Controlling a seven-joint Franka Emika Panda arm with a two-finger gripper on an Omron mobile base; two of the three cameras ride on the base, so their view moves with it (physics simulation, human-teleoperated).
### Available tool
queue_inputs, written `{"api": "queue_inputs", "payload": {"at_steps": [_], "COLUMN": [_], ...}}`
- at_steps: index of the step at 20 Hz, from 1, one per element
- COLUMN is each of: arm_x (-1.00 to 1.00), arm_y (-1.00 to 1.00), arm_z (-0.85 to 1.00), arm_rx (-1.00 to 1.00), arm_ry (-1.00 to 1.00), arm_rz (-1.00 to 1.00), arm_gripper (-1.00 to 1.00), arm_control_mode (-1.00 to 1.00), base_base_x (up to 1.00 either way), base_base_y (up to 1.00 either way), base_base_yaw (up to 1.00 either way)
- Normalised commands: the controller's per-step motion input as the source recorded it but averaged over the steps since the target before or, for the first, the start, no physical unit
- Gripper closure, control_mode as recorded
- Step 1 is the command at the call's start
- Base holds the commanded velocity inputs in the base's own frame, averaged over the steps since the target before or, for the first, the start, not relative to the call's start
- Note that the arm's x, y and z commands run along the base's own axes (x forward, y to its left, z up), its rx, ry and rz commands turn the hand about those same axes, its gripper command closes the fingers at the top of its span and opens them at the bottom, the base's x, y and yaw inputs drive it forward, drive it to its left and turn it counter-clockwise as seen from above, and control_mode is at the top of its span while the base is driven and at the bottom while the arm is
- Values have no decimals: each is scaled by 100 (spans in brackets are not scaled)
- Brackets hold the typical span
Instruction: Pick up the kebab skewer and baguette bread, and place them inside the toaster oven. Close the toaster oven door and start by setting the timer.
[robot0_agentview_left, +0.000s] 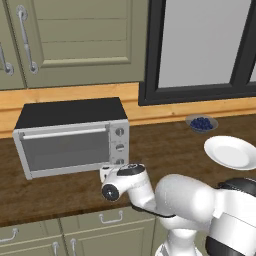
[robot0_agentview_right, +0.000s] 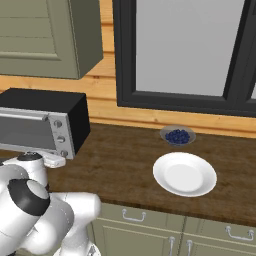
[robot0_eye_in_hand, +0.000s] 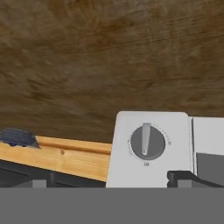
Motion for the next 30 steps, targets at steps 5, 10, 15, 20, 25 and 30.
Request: {"api": "queue_inputs", "payload": {"at_steps": [5,10,15,20,25,30], "arm_x": [23,24,8,2,14,10], "arm_y": [-1,-1,0,0,0,0], "arm_z": [-7,-2,-11,-12,-3,-7], "arm_rx": [-1,-2,-3,-3,-2,-2], "arm_ry": [0,0,0,0,0,0], "arm_rz": [0,0,0,0,0,0], "arm_gripper": [-100,-100,-100,-100,-100,-100], "arm_control_mode": [-100,-100,-100,-100,-100,-100], "base_base_x": [0,0,0,0,0,0], "base_base_y": [0,0,0,0,0,0], "base_base_yaw": [0,0,0,0,0,0]}}
